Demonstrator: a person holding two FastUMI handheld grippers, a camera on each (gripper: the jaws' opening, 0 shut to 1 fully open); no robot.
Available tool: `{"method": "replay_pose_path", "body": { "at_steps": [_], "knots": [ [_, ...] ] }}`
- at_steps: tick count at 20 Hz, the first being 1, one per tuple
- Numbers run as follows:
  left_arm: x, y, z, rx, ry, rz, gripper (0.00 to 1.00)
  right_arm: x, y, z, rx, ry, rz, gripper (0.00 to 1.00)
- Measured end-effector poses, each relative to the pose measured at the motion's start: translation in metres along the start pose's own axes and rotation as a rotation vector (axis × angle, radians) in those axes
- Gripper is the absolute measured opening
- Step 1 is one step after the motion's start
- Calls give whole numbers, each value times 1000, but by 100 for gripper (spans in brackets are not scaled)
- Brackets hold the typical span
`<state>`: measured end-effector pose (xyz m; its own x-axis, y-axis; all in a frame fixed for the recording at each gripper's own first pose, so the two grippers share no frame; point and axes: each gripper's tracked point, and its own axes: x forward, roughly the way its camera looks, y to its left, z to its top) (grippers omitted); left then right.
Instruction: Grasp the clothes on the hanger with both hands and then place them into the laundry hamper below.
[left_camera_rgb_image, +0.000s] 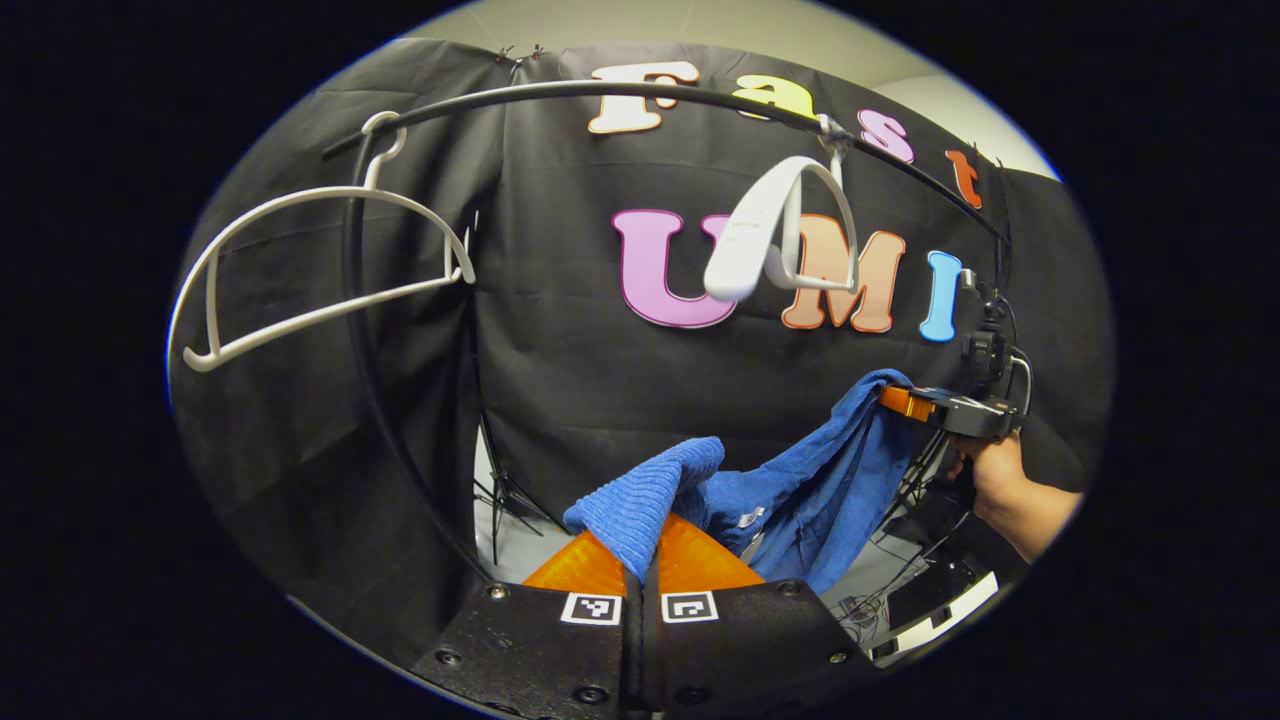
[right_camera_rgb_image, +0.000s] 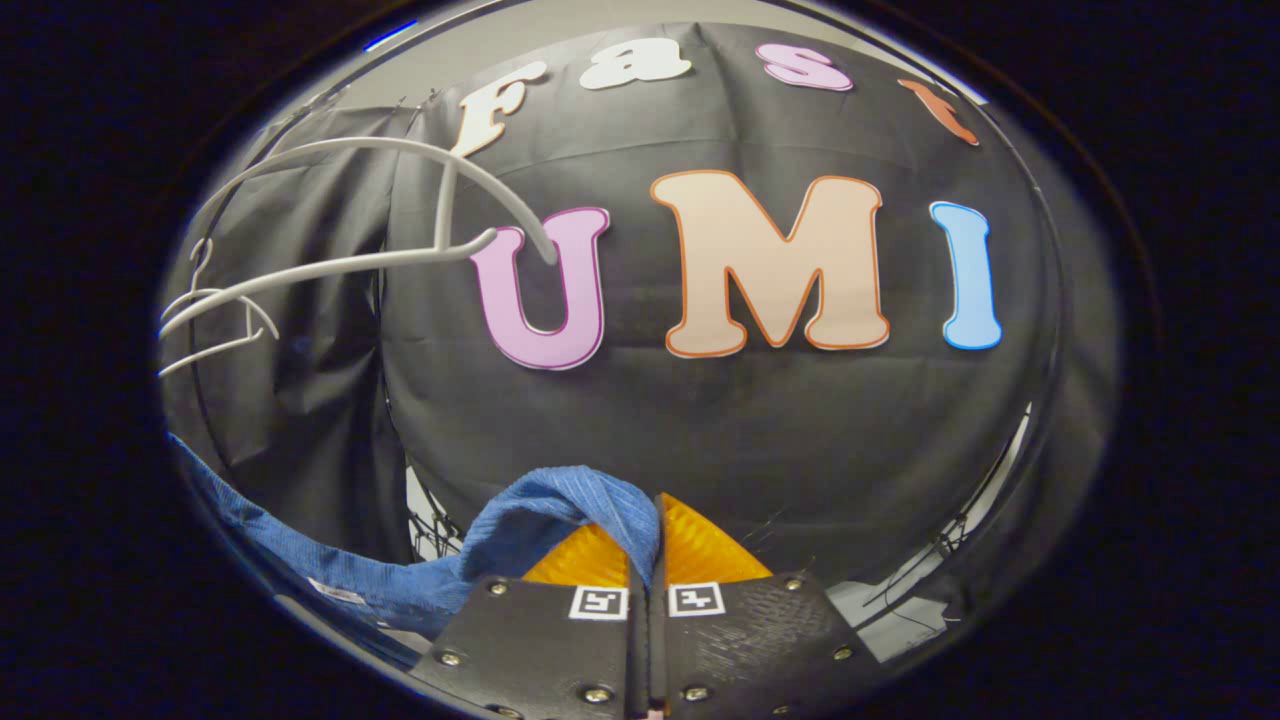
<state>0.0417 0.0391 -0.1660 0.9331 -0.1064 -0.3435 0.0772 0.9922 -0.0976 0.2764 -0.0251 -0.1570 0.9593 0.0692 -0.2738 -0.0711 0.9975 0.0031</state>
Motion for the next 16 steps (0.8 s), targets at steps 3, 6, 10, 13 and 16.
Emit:
{"method": "replay_pose_path", "body": {
  "at_steps": [3,6,10,13,16],
  "knots": [
    [1,-10,-4,13,2,-36,1,-22,1,-12,-2,20,-5,1],
    [5,-29,-2,63,-2,-103,1,-46,5,-24,-10,45,-13,1],
    [14,-65,4,79,-9,-203,0,-73,18,-31,-37,66,1,2],
    [18,-93,16,104,-38,-273,1,-87,26,-29,-17,77,19,1],
    [22,-122,38,115,-88,-311,1,-100,33,-16,3,75,39,1]
  ]
}}
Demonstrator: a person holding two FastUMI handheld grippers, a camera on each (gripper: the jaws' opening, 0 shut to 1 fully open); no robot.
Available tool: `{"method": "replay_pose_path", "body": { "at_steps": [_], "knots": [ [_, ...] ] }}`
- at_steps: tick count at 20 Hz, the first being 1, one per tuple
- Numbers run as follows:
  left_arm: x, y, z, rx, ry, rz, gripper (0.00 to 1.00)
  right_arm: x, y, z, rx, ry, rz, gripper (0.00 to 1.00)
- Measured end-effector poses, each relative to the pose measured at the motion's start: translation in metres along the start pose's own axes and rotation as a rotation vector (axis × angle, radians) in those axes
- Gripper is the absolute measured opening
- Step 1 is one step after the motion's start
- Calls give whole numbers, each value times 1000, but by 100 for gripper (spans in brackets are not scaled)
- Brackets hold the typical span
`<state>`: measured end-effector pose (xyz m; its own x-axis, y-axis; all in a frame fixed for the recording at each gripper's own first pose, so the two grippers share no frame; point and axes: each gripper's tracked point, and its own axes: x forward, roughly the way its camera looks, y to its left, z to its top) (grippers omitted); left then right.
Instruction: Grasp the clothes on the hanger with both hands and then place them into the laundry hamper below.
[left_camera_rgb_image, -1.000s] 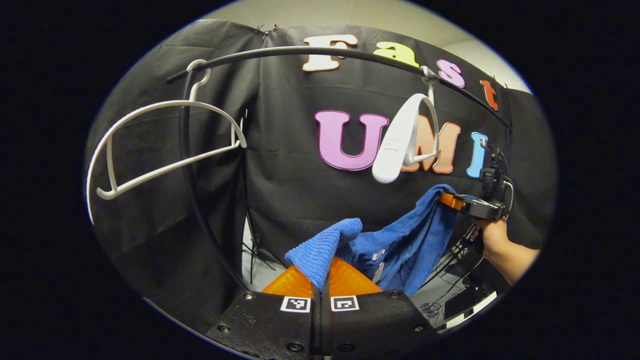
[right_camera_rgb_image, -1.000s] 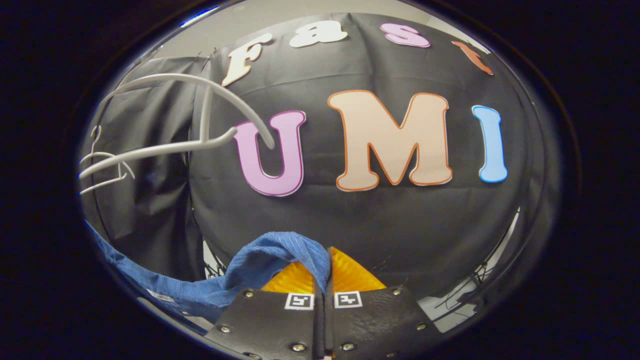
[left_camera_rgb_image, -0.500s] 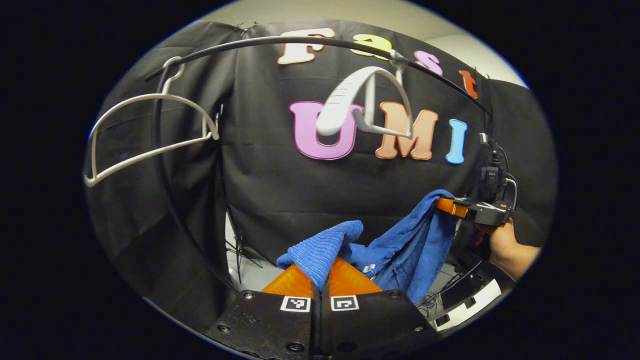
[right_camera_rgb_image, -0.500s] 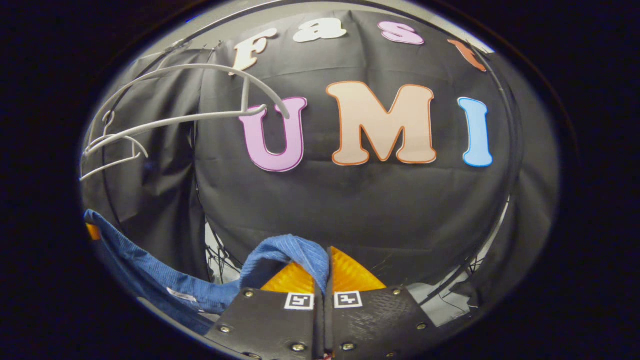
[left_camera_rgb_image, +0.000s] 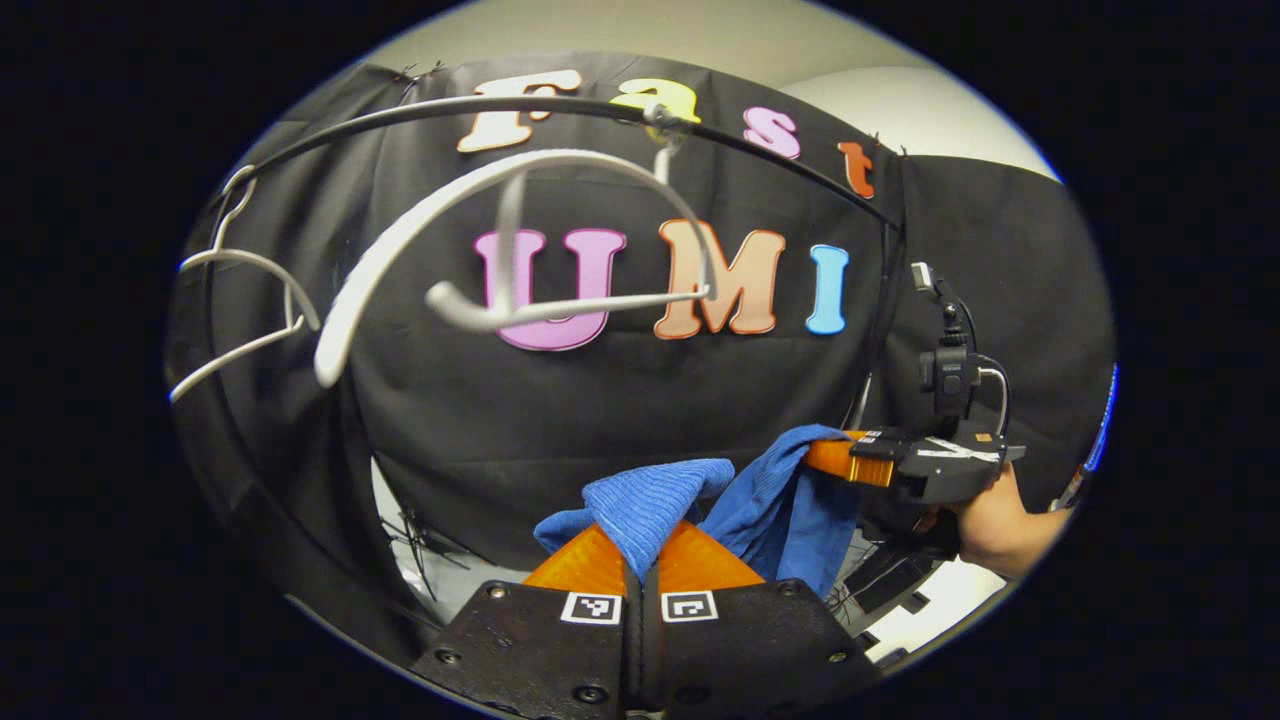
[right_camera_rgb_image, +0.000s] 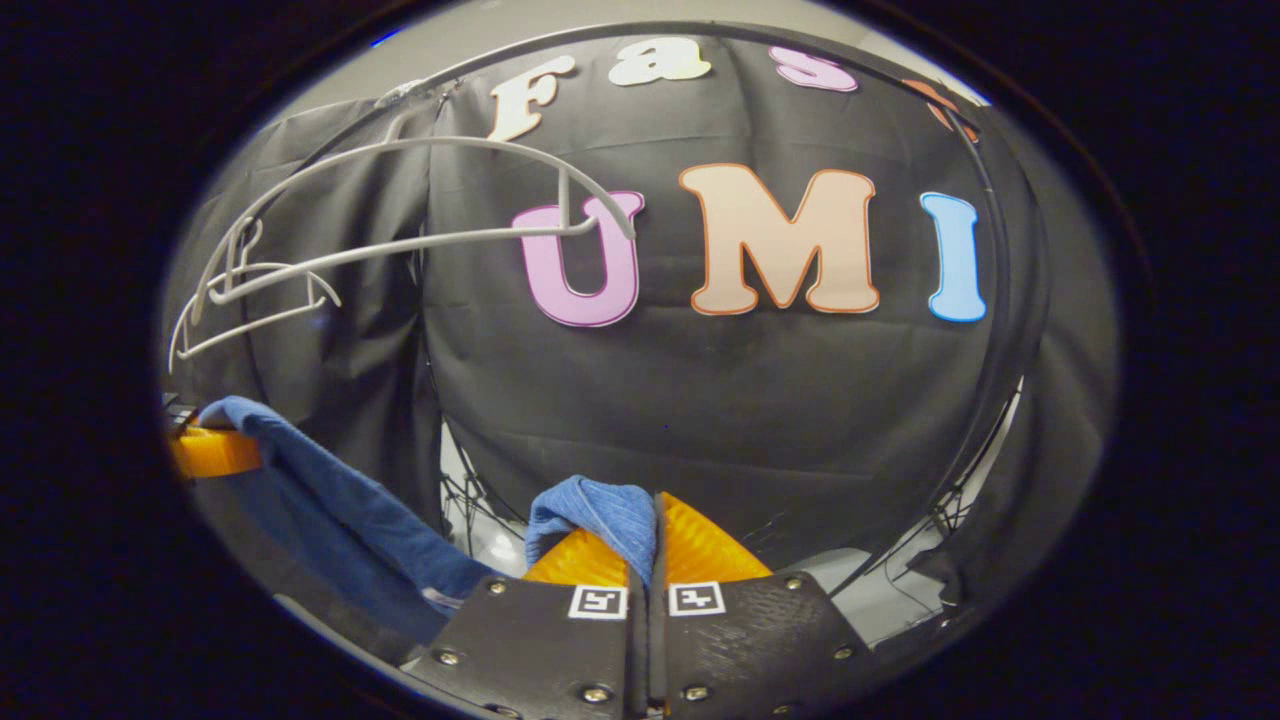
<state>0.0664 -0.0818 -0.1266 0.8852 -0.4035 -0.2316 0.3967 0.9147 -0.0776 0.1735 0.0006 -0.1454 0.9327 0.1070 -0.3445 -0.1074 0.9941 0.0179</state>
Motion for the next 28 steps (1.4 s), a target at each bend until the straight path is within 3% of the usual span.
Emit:
{"method": "replay_pose_path", "body": {
  "at_steps": [7,10,14,23,28],
  "knots": [
    [28,-28,26,-45,-57,2,0,-35,2,31,2,-37,-91,2],
    [38,-41,25,-69,-41,-15,1,-41,26,33,28,-60,-62,2],
    [51,-48,14,-82,-21,-24,1,-43,27,25,89,-51,-97,2],
    [72,-53,-50,-163,99,-55,1,-26,32,-5,164,11,-75,2],
    [88,-46,-103,-177,173,-79,1,-7,27,-55,170,103,-82,2]
  ]
}}
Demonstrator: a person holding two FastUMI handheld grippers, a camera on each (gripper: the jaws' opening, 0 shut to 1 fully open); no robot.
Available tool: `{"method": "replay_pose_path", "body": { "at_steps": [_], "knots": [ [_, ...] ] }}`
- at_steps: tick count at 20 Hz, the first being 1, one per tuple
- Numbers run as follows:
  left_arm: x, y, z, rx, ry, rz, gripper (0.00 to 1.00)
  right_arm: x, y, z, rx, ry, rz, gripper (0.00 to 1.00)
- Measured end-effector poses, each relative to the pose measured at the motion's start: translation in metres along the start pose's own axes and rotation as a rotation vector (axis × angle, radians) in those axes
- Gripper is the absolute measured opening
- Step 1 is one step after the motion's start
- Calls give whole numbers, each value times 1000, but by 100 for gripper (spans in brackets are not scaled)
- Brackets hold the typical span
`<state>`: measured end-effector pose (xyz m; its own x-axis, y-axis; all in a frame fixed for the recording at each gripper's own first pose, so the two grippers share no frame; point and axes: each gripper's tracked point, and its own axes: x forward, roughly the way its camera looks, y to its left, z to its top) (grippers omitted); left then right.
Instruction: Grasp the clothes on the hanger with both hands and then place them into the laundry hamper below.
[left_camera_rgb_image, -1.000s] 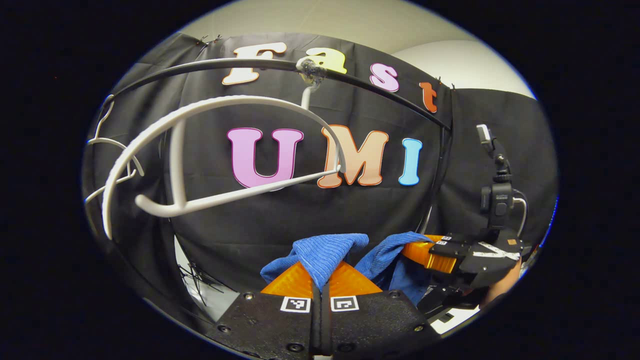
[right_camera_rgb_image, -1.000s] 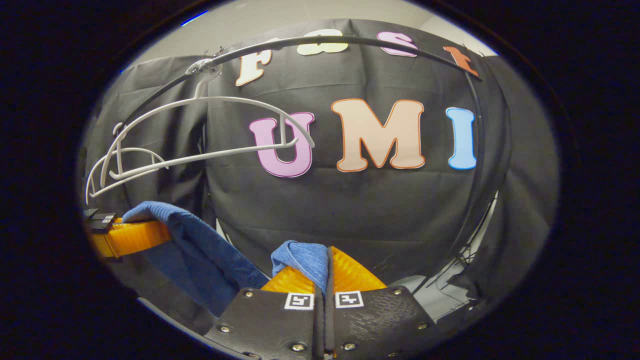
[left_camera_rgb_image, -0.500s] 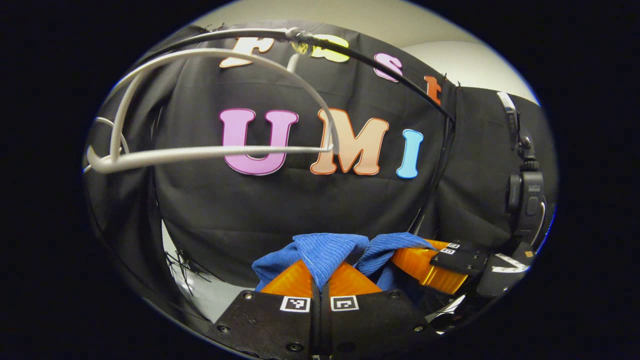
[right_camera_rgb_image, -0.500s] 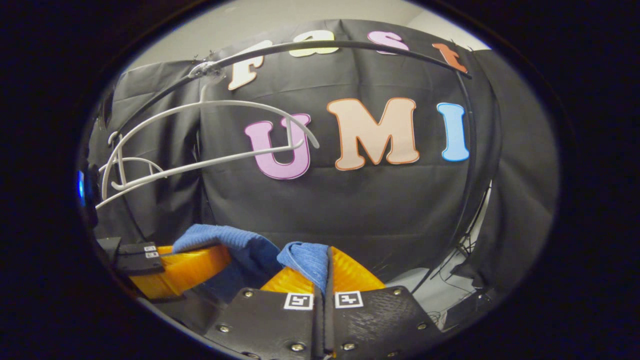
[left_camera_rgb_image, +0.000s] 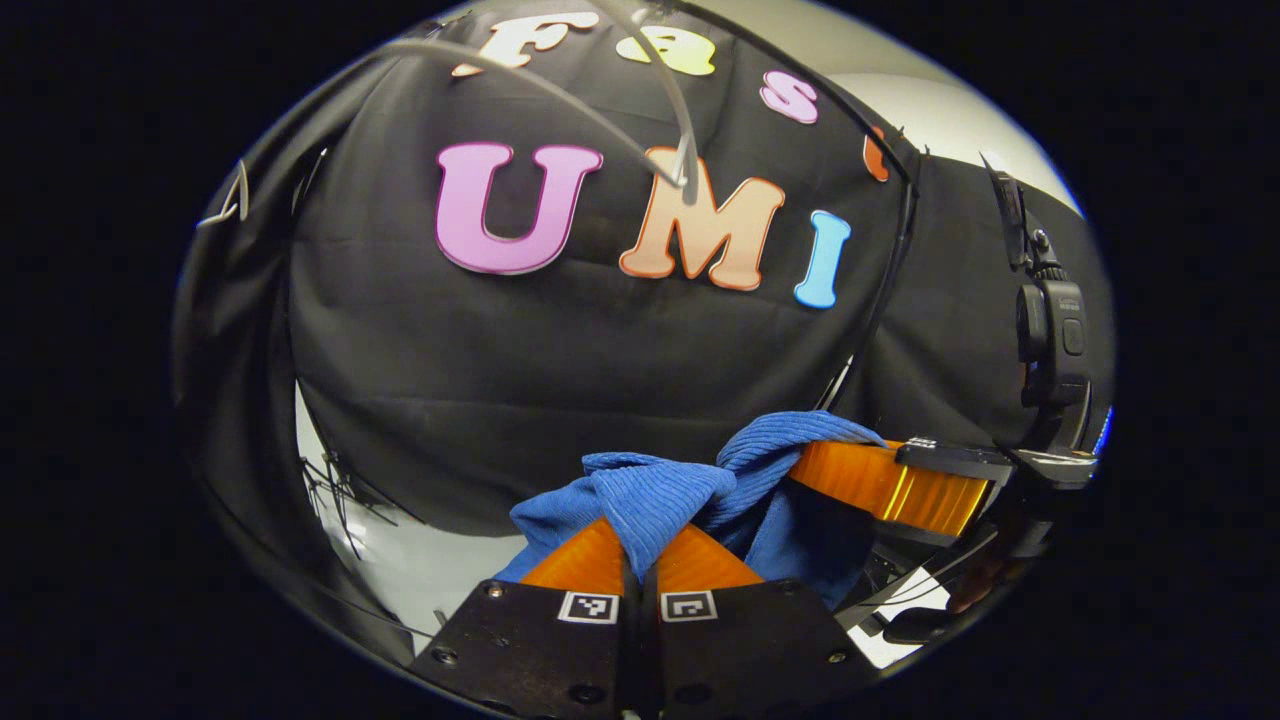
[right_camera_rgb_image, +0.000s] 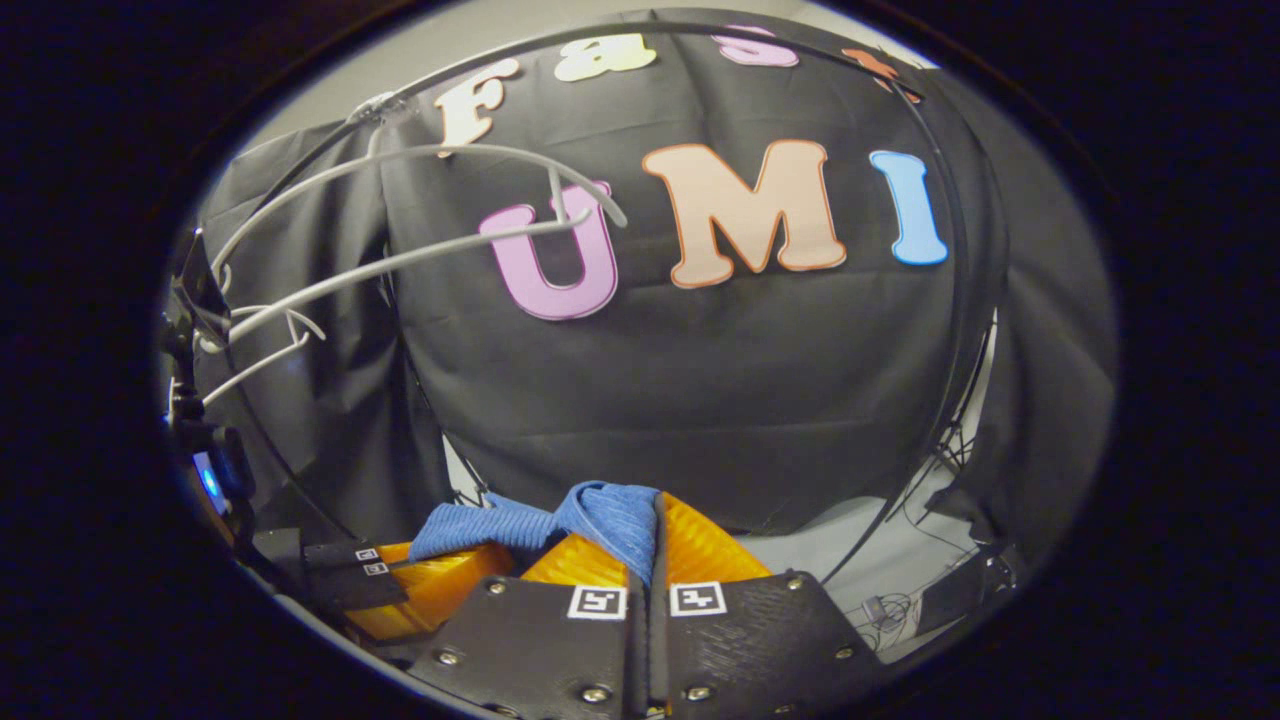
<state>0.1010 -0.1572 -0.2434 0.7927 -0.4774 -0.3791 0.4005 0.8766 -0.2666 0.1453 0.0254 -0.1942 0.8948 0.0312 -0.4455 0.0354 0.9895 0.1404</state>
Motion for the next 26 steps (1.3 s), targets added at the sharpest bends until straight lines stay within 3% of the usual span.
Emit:
{"method": "replay_pose_path", "body": {
  "at_steps": [4,10,12,16,19,24,25,26],
  "knots": [
    [11,19,-44,-24,116,54,2,21,-7,-54,32,141,1,2],
    [28,31,-90,-85,278,89,3,41,-16,-108,-28,277,17,2],
    [32,34,-103,-51,320,100,4,53,-20,-129,-15,325,22,7],
    [30,49,-131,12,427,139,5,67,-29,-167,-8,421,25,2],
    [30,50,-145,-22,473,172,5,62,-28,-191,-64,499,14,2],
    [43,54,-140,-42,461,170,17,65,-33,-216,-84,583,3,2],
    [42,58,-142,-35,463,167,15,67,-35,-218,-90,595,-7,2],
    [41,61,-145,-32,469,164,27,67,-36,-221,-94,602,-24,2]
  ]
}}
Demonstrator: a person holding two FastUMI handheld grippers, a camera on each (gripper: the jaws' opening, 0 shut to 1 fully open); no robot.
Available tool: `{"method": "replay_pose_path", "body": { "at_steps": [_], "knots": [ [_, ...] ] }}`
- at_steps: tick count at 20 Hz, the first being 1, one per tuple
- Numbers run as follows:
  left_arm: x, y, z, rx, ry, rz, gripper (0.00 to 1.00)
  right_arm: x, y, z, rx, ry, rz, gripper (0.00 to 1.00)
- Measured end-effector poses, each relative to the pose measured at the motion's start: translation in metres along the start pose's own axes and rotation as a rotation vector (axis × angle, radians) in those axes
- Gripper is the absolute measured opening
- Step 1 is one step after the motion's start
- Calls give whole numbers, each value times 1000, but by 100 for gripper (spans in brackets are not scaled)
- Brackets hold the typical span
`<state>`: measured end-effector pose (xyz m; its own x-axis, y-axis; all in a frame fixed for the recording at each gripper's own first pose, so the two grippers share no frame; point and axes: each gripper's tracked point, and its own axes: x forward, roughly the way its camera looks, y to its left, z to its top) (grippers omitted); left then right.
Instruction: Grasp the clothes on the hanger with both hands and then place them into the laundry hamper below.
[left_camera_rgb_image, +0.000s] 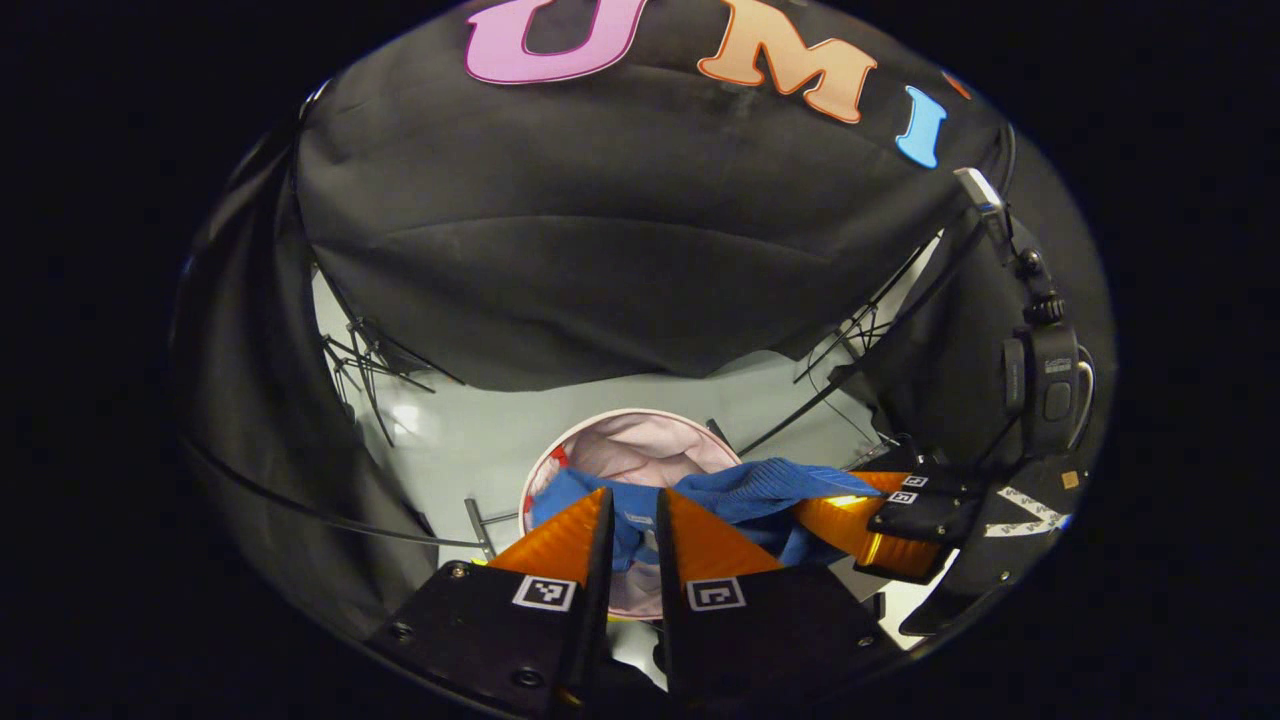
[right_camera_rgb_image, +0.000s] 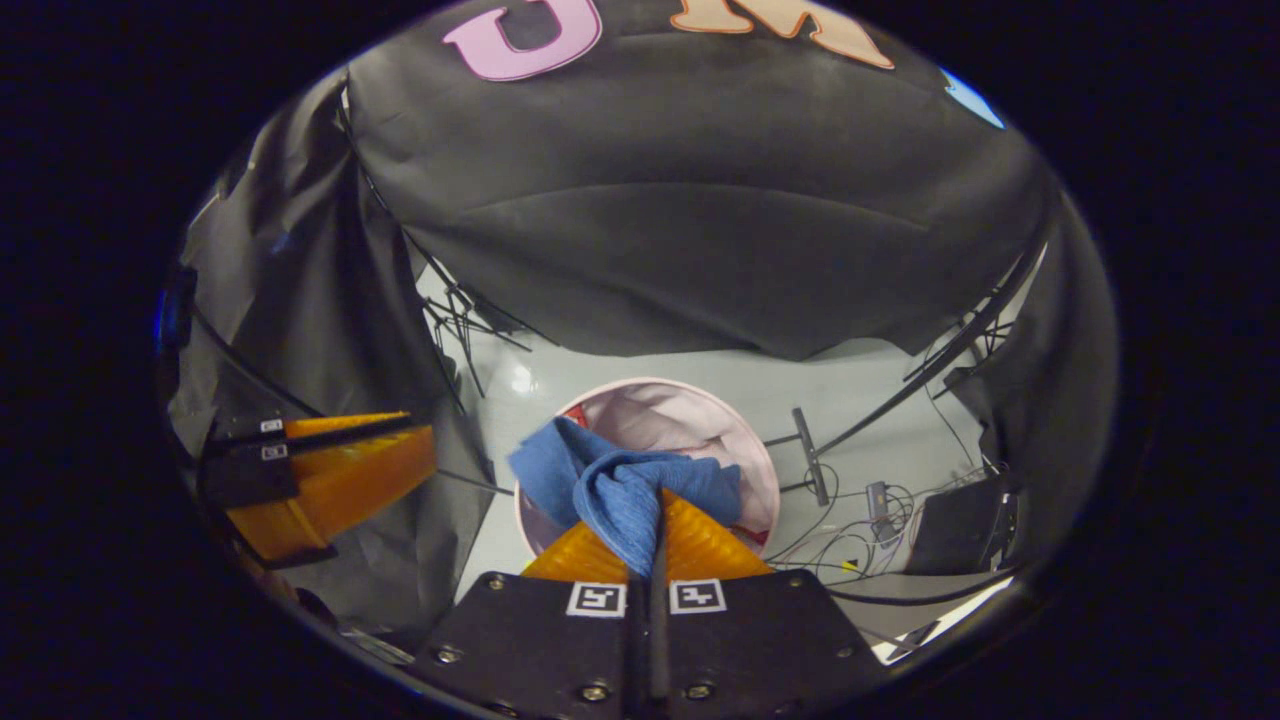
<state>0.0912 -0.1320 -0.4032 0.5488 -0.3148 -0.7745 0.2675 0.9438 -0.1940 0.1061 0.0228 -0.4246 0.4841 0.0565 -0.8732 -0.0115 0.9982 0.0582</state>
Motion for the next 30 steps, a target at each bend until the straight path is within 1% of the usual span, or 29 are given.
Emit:
{"method": "replay_pose_path", "body": {
  "at_steps": [1,2,3,4,6,7,9,10,11,13,14,15,16,17,18,20,21,22,26,28,30],
  "knots": [
    [-2,1,-3,0,7,-1,28,2,3,-1,11,5,0,2],
    [-4,2,-4,-1,13,-2,33,2,6,-4,30,24,13,2],
    [-7,4,-5,1,19,-2,33,0,10,-9,52,45,39,2],
    [-11,4,-6,7,20,-4,37,-2,12,-12,68,52,58,2],
    [-16,11,-9,27,24,6,40,-10,22,-8,93,26,73,4],
    [-20,12,-12,32,23,1,41,-13,27,-1,109,-1,71,23],
    [-29,12,-14,42,21,-5,44,-17,28,4,111,-27,43,62],
    [-35,14,-14,48,16,-10,47,-33,27,10,106,-41,27,81],
    [-38,12,-15,55,9,-17,51,-38,26,6,100,-54,10,100],
    [-48,15,-16,72,6,-18,52,-43,24,7,101,-77,-10,100],
    [-54,15,-14,76,-9,-18,58,-50,26,7,111,-93,-13,100],
    [-56,16,-11,81,-26,-15,61,-58,27,9,124,-111,-18,100],
    [-63,15,-8,88,-44,-15,70,-65,26,9,137,-127,-26,100],
    [-68,13,-7,93,-57,-21,68,-72,25,11,147,-145,-36,100],
    [-70,13,-6,103,-65,-17,77,-80,26,15,157,-170,-44,100],
    [-80,18,-5,112,-92,-1,100,-97,29,21,170,-217,-55,100],
    [-81,17,-3,107,-107,1,100,-105,30,24,175,-236,-60,100],
    [-87,15,-3,97,-114,2,97,-115,32,26,179,-254,-60,100],
    [-110,13,10,69,-170,29,98,-148,37,37,140,-313,-49,100],
    [-126,20,21,101,-210,101,98,-168,38,49,119,-374,-37,100],
    [-147,22,41,124,-272,152,98,-194,34,55,96,-427,-54,99]
  ]
}}
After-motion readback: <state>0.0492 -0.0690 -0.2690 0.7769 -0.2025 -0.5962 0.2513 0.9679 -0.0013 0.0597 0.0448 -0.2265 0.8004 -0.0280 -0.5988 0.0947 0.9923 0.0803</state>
